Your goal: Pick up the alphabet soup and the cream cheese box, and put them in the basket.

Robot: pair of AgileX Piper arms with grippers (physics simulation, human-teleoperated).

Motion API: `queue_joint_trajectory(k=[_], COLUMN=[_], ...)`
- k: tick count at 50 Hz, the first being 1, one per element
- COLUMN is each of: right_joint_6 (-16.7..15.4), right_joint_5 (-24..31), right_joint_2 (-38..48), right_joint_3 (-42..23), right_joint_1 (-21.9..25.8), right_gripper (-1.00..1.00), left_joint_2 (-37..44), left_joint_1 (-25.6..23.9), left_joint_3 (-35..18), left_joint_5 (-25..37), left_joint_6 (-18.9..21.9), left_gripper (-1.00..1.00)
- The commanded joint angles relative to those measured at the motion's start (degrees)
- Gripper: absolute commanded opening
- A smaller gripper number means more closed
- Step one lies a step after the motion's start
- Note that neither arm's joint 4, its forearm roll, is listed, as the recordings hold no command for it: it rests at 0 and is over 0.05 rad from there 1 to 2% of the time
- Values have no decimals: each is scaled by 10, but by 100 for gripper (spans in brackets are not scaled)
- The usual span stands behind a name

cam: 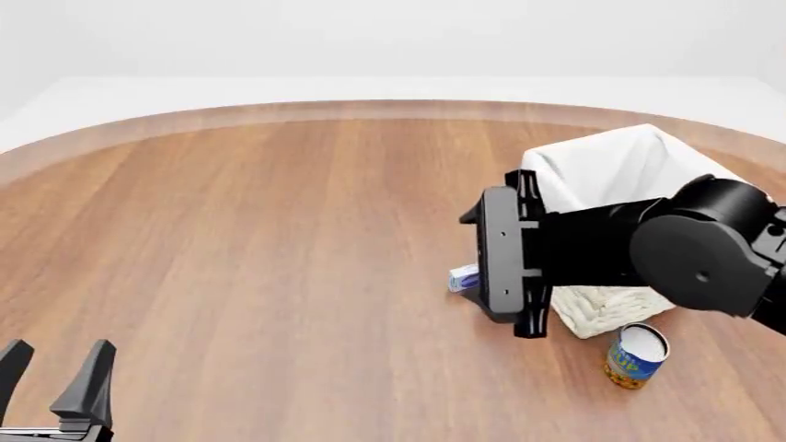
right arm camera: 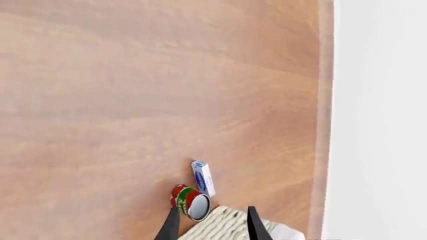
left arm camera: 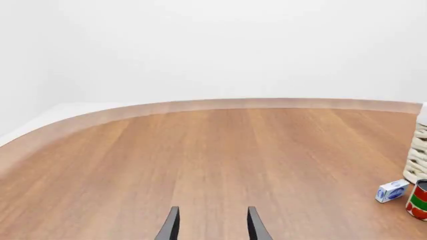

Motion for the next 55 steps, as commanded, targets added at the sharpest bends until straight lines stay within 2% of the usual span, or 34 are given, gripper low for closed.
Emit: queue_joint_trajectory(k=[1, 4, 25, 26, 27, 33, 55], right_joint_6=[-46, -61, -61, -77, -68, -75, -103], right_joint_5=[25, 19, 19, 0, 6, 6, 63], right_joint_2=[5, 4, 4, 7, 11, 25, 94], right_joint_3=[-5, 6, 6, 7, -1, -1, -95], right_joint_1=[-9, -17, -17, -34, -31, -17, -39], right_gripper=[100, 100, 100, 100, 100, 100, 100], left_joint_2=[0, 0, 0, 0, 0, 0, 0], left_joint_1=[0, 0, 0, 0, 0, 0, 0], left_joint_3=[0, 0, 0, 0, 0, 0, 0], left_joint_5=[0, 0, 0, 0, 0, 0, 0], left_joint_6=[0, 0, 0, 0, 0, 0, 0], left_gripper=[100, 100, 100, 100, 100, 100, 100])
